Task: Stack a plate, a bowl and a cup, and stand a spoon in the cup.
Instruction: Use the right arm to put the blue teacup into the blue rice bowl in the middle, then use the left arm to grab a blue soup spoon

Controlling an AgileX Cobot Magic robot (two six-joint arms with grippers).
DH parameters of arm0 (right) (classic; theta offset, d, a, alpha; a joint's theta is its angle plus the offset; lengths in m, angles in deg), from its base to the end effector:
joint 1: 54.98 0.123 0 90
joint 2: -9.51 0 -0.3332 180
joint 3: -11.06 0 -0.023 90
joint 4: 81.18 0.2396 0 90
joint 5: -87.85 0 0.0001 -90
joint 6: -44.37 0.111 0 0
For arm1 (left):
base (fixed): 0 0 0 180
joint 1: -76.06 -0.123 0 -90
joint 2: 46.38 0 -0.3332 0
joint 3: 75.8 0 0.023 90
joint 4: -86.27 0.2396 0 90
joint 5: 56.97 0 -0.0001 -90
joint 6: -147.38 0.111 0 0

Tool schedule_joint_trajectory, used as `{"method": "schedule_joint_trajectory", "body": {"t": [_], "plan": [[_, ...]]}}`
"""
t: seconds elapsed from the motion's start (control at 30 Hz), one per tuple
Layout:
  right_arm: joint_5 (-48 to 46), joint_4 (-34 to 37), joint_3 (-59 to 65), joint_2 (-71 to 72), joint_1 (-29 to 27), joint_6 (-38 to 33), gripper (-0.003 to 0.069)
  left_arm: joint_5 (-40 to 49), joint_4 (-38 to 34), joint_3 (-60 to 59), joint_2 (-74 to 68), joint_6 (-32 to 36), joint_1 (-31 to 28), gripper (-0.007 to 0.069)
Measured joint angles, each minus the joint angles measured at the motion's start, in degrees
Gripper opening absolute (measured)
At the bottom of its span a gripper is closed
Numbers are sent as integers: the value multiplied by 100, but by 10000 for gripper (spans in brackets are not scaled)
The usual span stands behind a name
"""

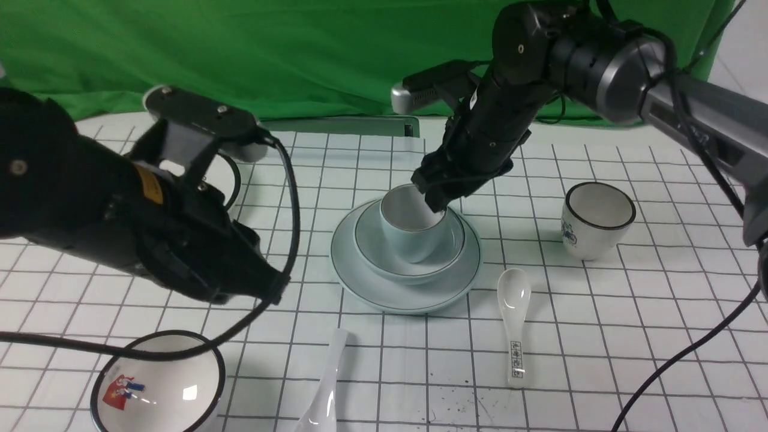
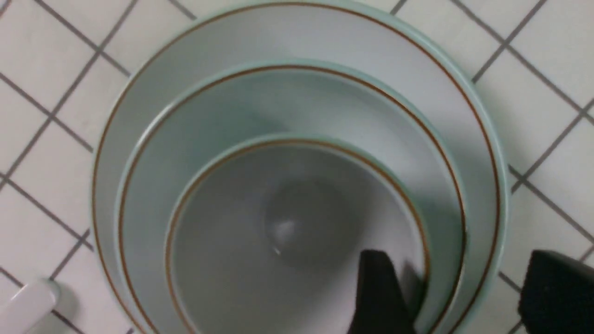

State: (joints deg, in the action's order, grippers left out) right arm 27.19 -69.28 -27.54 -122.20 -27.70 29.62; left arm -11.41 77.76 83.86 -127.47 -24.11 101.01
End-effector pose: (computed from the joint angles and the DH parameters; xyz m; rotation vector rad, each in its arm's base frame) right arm 0.4453 0.2521 0.2842 -0.8890 2.5384 0.3429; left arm 0.2202 -0.1154 0.3350 0.6517 2.4933 -0.2838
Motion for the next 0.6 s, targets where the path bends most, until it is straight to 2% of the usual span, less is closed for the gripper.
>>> {"method": "schedule_joint_trajectory", "body": {"t": [0.03, 0.1, 0.17, 0.3, 0.43, 0.6], "plan": [[-11, -16, 0, 27, 0, -13, 441, 0, -14, 1, -38, 31, 20, 168], [-176, -80, -6, 459, 0, -132, 444, 22, -54, 6, -324, 97, 321, 264], [-368, -190, -18, 816, 0, -208, 443, 22, 14, 11, -598, 11, 504, 328], [-764, -646, -26, 1652, 0, -310, 442, -94, 250, 11, -1306, -503, 709, 468], [-850, -1062, -30, 2293, 0, -310, 442, -531, 364, 16, -1964, -900, 709, 519], [-886, -1190, -30, 2748, 0, -310, 442, -1077, 251, 98, -2569, -997, 709, 507]]}}
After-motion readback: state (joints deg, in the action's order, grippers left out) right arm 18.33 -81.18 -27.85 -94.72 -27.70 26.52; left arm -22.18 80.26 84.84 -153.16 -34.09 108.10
